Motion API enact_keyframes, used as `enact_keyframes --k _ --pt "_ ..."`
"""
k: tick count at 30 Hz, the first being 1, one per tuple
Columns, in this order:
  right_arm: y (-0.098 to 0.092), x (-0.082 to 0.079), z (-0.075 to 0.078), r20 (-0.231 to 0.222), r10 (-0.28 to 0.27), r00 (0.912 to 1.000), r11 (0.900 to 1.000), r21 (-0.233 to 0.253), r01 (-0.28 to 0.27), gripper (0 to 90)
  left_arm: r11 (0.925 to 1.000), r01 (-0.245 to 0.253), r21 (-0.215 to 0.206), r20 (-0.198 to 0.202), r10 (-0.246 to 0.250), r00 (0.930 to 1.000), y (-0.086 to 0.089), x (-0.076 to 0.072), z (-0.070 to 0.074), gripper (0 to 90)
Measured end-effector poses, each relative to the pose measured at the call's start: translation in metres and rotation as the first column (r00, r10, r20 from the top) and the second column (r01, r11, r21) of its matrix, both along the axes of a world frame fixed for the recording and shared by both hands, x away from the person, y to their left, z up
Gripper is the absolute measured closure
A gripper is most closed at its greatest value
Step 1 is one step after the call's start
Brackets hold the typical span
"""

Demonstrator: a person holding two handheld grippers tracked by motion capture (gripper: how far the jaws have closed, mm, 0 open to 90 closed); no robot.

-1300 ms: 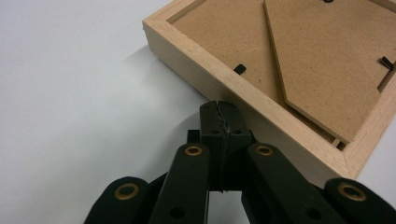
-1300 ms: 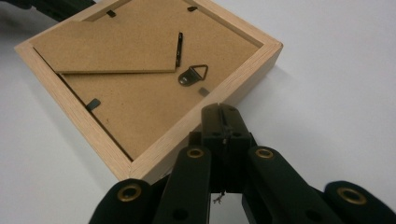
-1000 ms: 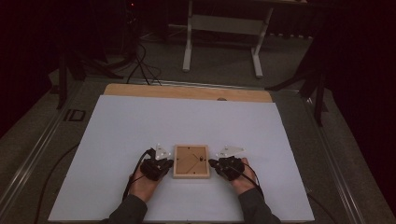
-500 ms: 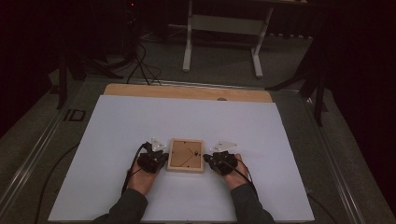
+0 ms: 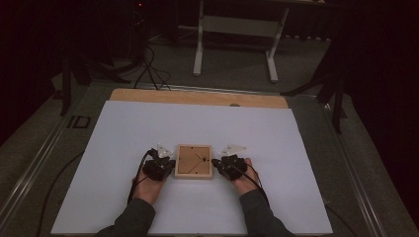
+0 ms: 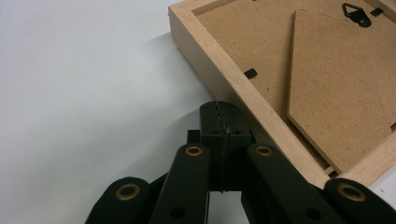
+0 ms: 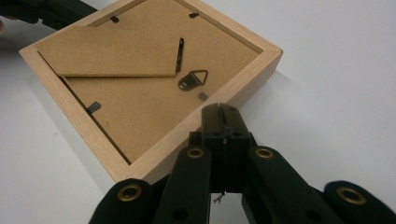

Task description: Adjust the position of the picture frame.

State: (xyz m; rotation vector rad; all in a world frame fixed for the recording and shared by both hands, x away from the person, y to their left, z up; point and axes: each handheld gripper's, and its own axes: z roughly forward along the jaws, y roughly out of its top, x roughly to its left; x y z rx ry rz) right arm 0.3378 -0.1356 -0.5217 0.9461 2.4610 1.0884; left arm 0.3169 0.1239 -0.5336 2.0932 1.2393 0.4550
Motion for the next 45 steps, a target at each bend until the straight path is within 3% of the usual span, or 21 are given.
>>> enact_keyframes --k 12,32,37,45 --pt "-0.0015 0.004 -0.0013 0.002 -0.014 0.9999 1.0 0.015 0.014 90.0 0.9996 -0.021 0.018 0.006 0.021 0.9998 -0.005 0.0031 0.0005 89.9" --pt "-0.0028 0.0043 -0.0027 0.008 -0.033 0.9994 0.999 0.026 0.033 89.9 1.0 -0.008 -0.004 0.01 0.008 0.9999 -0.0028 0.0047 -0.0009 89.5" --pt "-0.0026 0.0018 0.0002 0.027 -0.022 0.9994 0.998 0.051 0.021 89.8 0.9997 -0.009 -0.023 0.017 0.01 0.9998 0.0008 0.0045 0.0008 85.6" --pt "-0.0036 -0.0025 0.0051 0.064 -0.023 0.9977 0.999 0.046 0.021 89.7 0.9994 -0.02 -0.028 0.041 0.022 0.9989 0.0023 0.0025 0.0042 84.6"
